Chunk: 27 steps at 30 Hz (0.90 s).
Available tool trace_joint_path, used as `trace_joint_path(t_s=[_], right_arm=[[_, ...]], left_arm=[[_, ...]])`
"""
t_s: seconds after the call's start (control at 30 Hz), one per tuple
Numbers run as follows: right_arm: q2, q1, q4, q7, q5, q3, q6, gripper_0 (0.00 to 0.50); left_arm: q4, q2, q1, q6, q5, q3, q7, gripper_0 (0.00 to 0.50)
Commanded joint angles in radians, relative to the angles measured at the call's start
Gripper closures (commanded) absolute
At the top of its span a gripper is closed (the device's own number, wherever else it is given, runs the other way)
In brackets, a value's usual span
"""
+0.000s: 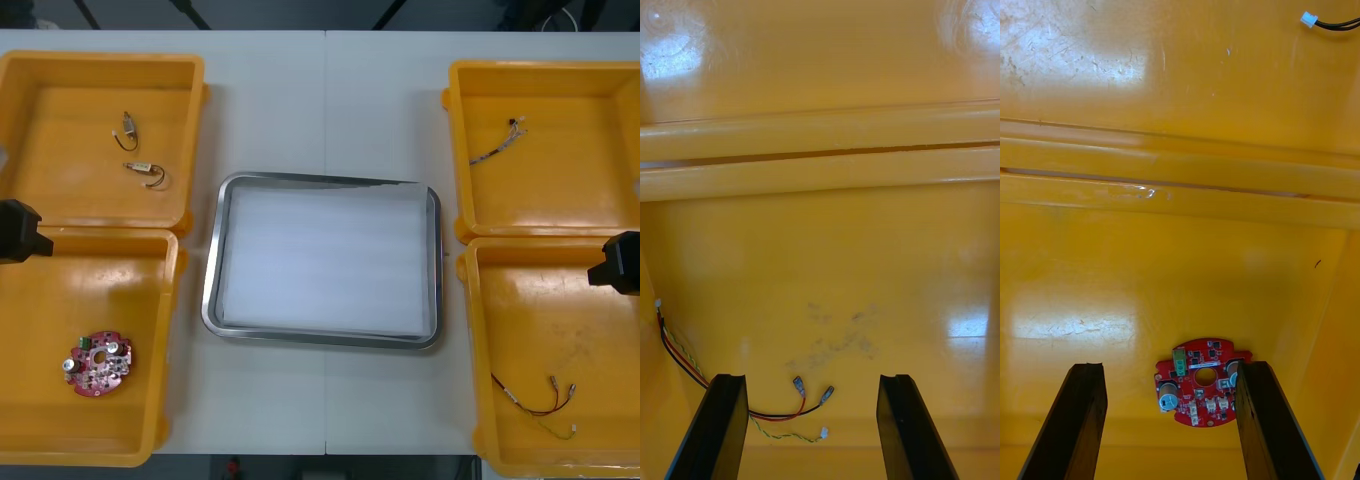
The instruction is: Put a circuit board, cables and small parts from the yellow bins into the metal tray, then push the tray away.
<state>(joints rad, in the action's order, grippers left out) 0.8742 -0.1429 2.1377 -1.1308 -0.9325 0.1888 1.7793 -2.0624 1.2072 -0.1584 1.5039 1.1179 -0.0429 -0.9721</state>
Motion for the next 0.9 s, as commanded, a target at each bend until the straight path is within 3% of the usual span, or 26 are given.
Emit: trace_joint_path(t_s=[0.03, 0.9], right_arm=[[-0.008, -0.02, 0.028, -0.055, 0.0, -0.011, 0.006, 0.0], [-0.008, -0.02, 0.028, -0.055, 0.0, -0.011, 0.006, 0.0]], left_arm=[[0.001, 0.048, -0.03, 0.009, 0.008, -0.034, -0.043, 0.0], [0.001, 0.048, -0.03, 0.009, 0.008, -0.034, -0.043, 0.0]])
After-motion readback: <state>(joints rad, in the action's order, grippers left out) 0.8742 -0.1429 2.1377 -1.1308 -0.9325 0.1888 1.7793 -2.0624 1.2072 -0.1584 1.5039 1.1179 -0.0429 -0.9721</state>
